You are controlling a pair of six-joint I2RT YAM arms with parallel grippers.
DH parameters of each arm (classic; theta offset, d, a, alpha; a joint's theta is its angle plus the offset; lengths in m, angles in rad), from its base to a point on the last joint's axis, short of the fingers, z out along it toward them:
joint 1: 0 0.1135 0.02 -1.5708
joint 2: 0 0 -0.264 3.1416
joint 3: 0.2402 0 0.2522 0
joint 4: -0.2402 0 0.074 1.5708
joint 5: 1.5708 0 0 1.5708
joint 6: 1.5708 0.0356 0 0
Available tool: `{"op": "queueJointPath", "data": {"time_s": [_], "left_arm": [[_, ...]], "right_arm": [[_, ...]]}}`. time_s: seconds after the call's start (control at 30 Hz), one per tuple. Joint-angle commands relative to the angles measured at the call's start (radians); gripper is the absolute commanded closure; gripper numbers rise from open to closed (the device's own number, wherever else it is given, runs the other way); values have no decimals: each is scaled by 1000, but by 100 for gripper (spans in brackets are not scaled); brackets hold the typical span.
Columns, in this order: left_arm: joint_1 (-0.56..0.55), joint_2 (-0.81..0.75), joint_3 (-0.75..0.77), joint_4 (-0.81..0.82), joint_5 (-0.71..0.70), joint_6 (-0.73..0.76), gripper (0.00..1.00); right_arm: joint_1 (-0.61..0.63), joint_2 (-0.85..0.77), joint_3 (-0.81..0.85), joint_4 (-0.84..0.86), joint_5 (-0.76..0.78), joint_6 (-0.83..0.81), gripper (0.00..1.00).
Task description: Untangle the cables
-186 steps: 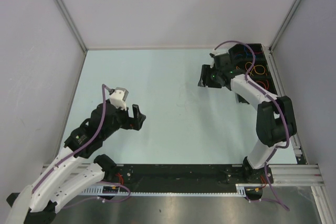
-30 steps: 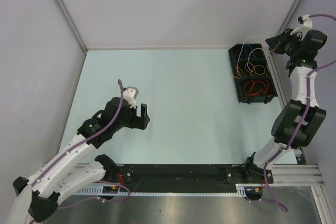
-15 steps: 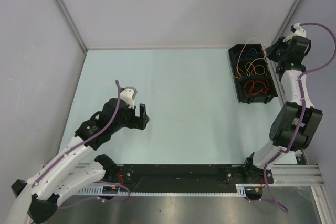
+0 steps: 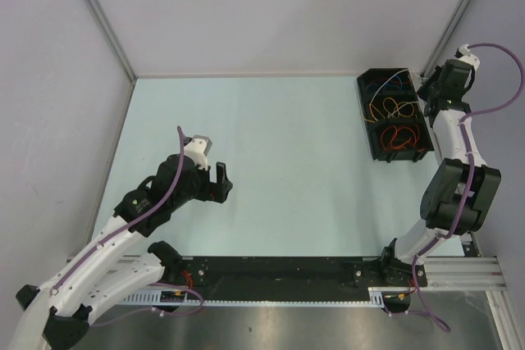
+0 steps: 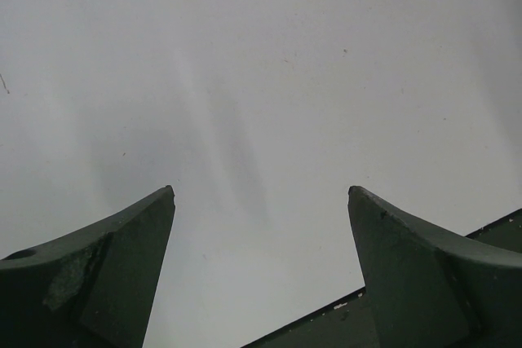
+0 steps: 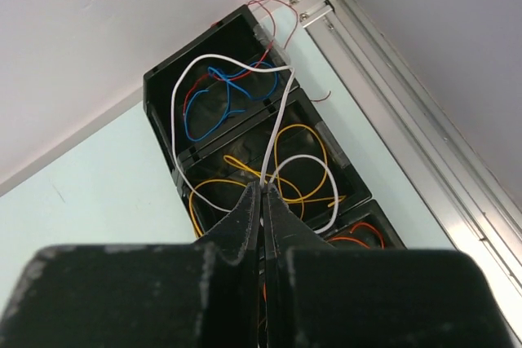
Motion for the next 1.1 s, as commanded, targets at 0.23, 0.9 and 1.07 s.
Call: {"op": "queueJointPath", "data": {"time_s": [0.23, 0.9, 1.07], "left_arm": [[5, -16, -1, 24, -13, -9, 8], [3, -22, 2, 19, -27, -10, 8], [5, -22, 1, 22, -19, -9, 8]], "right_arm": [[44, 93, 39, -12, 212, 80, 100], [67, 394, 223, -37, 50, 184, 100], [60, 394, 266, -104, 42, 198, 100]]}}
